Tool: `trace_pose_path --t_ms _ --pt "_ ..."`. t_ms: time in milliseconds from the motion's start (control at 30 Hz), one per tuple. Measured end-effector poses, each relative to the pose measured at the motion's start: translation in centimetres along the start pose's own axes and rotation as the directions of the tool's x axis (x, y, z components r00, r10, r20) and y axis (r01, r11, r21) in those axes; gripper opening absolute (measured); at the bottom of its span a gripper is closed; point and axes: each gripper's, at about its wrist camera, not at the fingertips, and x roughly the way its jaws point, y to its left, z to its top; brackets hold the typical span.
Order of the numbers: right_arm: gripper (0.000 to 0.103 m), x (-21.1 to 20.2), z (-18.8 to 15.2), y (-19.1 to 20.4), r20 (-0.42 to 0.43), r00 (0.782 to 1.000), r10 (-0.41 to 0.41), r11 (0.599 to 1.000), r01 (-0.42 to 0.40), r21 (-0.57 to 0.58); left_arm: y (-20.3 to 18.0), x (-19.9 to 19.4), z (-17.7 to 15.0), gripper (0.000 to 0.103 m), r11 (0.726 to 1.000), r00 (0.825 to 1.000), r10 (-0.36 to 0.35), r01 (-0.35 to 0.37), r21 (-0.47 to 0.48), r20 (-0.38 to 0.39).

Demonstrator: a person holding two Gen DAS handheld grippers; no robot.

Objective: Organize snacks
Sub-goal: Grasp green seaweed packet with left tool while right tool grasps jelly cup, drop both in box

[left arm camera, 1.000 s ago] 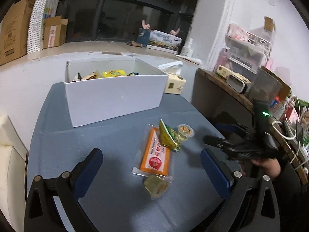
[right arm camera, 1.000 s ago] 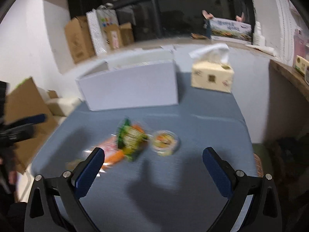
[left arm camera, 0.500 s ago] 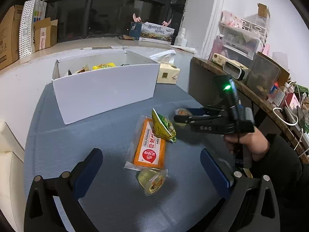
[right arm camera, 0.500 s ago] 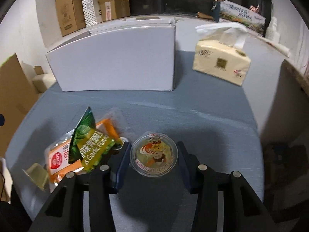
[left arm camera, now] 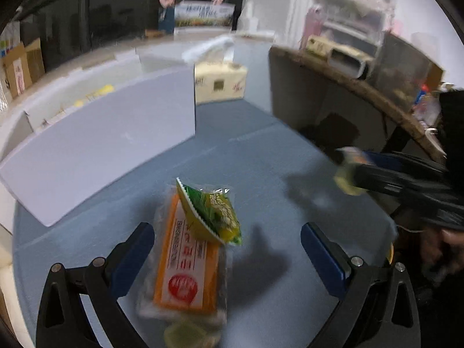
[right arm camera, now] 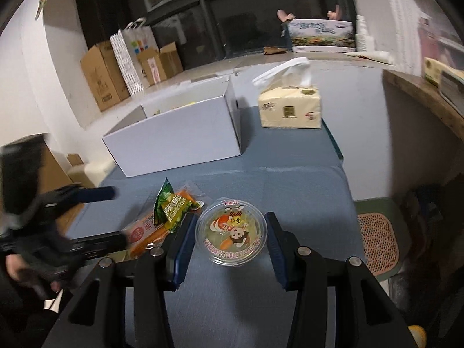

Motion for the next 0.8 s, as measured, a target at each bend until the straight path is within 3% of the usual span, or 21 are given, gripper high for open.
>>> trace_pose_path --t_ms 100,133,167,200,267,333,500,667,800 --pt "0.051 -0.8 -0.5 -0.4 0.007 1.000 0.003 1.000 -0.003 0.012 0.8 3.0 0.6 0.102 0.999 0.998 0.025 -0.027 -0.033 -0.065" --pt "0.051 -0.9 -0.6 -0.5 0.005 1.000 0.008 1.000 -0.009 0.018 1.0 3.6 0.7 0.096 0.999 0.996 0.042 -0.044 -0.030 -0.084" --pt "0.051 -1.0 -0.7 -0.5 0.006 1.000 0.011 1.000 -0.011 0.022 1.1 3.8 0.7 0.065 0.999 0.996 0.036 -0.038 -0.026 -0.079" --pt "0.051 -1.0 -0.8 -0.5 0.006 1.000 0.006 1.000 -0.007 0.023 1.3 3.8 0.7 0.045 0.999 0.997 0.019 -0.021 -0.034 -0.074" --pt "0.051 -0.8 -1.0 -0.5 -0.001 1.000 0.014 1.000 -0.014 0.026 1.4 2.9 0.6 0.043 0.998 0.999 0.032 -0.033 -0.050 -0.033" --pt "0.051 -0.8 -1.1 -0.3 -0.002 1.000 0.022 0.999 -0.022 0.025 1.6 1.1 0.4 0.042 0.998 1.000 -0.004 0.006 -0.058 0.027" --pt "0.051 -0.6 -0.9 0.8 0.005 0.999 0.049 0.999 -0.049 0.010 2.9 -4.2 -0.1 0.042 0.993 0.988 -0.028 0.044 -0.106 0.152" --pt "0.051 0.4 1.0 3.0 0.017 0.994 0.110 0.994 -0.110 -0.026 6.4 -9.3 0.5 0.042 0.985 0.965 0.021 0.024 -0.168 0.261" --pt "0.051 1.8 4.9 5.4 0.059 0.983 0.174 0.984 -0.171 -0.058 9.9 -11.6 2.6 0.042 0.979 0.947 0.070 -0.005 -0.203 0.313"
